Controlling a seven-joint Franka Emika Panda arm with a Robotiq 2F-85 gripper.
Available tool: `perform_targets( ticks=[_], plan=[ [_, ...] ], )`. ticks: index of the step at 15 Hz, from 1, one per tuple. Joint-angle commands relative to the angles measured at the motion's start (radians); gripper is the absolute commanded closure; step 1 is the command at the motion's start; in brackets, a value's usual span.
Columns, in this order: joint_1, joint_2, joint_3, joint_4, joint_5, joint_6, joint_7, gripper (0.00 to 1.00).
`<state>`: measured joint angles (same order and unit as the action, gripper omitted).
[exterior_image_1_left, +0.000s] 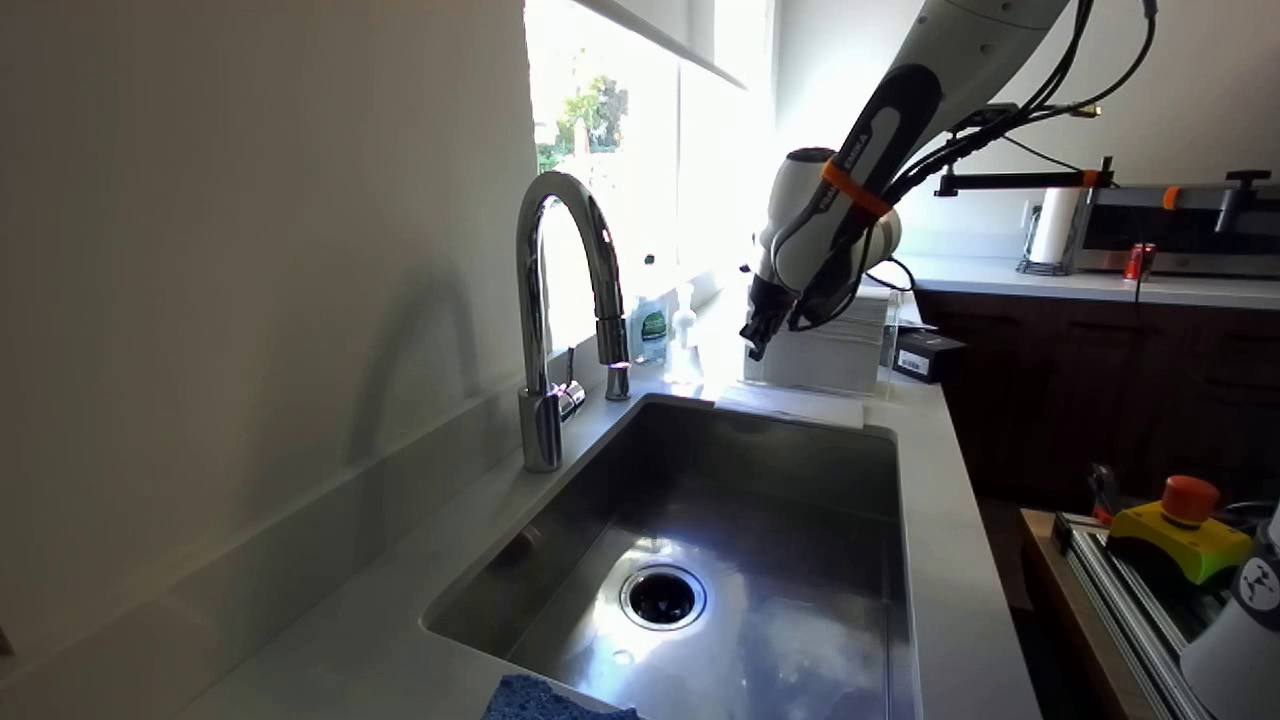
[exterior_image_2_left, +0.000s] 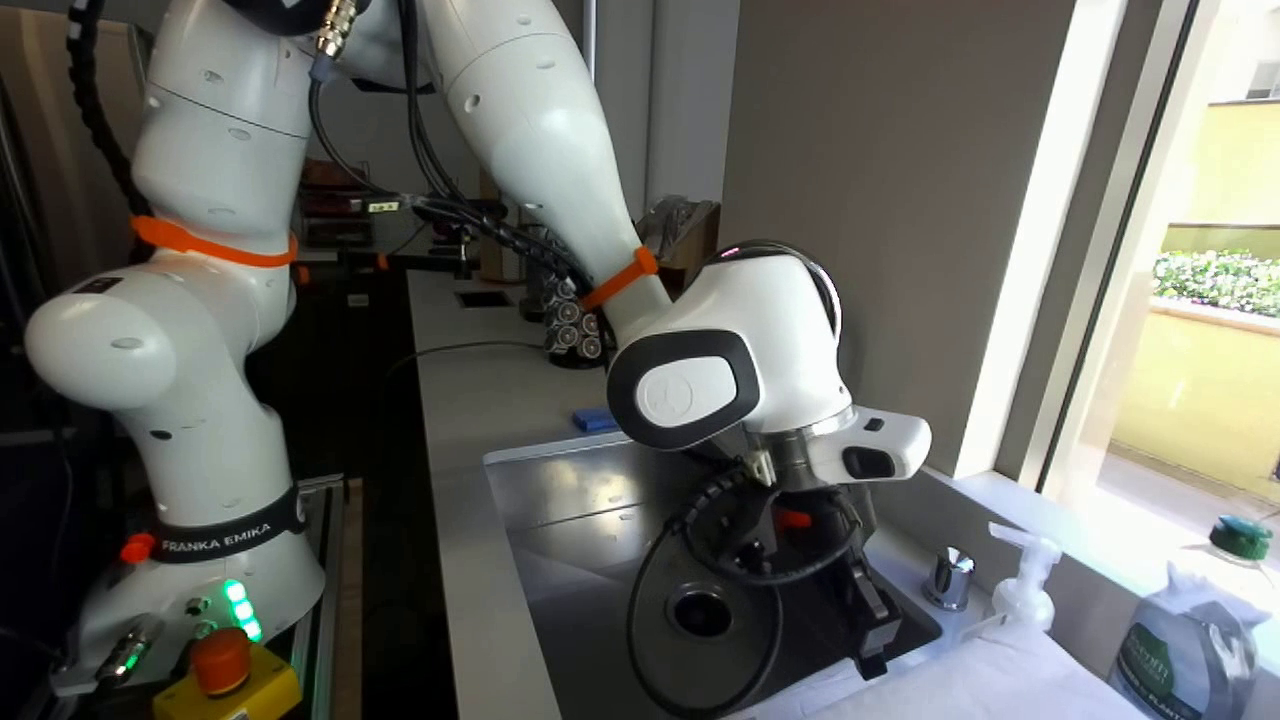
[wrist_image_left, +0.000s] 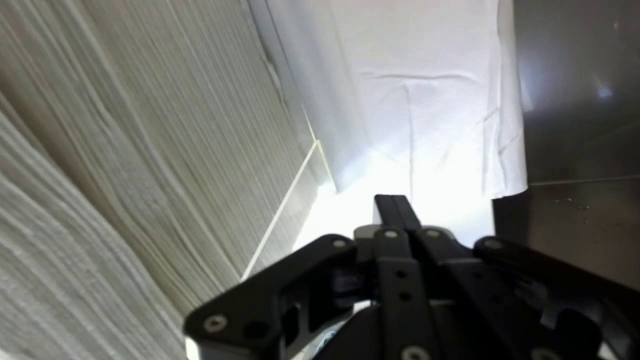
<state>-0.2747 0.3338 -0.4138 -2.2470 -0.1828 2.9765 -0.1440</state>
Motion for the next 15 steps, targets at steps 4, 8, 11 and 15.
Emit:
perform_targets(
  ticks=[4,8,11,15],
  plan=[
    [0.056,-0.118,-0.033,-0.036,-0.03,-0.118,0.103,1.0],
    [0.05,-0.174,-0.011,-0.024,-0.024,-0.172,0.136,1.0],
    [0.036,-0.212,0.021,0.001,0.005,-0.234,0.139,0.68],
    [0.021,-0.214,0.055,0.072,0.05,-0.32,0.149,0.38]
  ],
)
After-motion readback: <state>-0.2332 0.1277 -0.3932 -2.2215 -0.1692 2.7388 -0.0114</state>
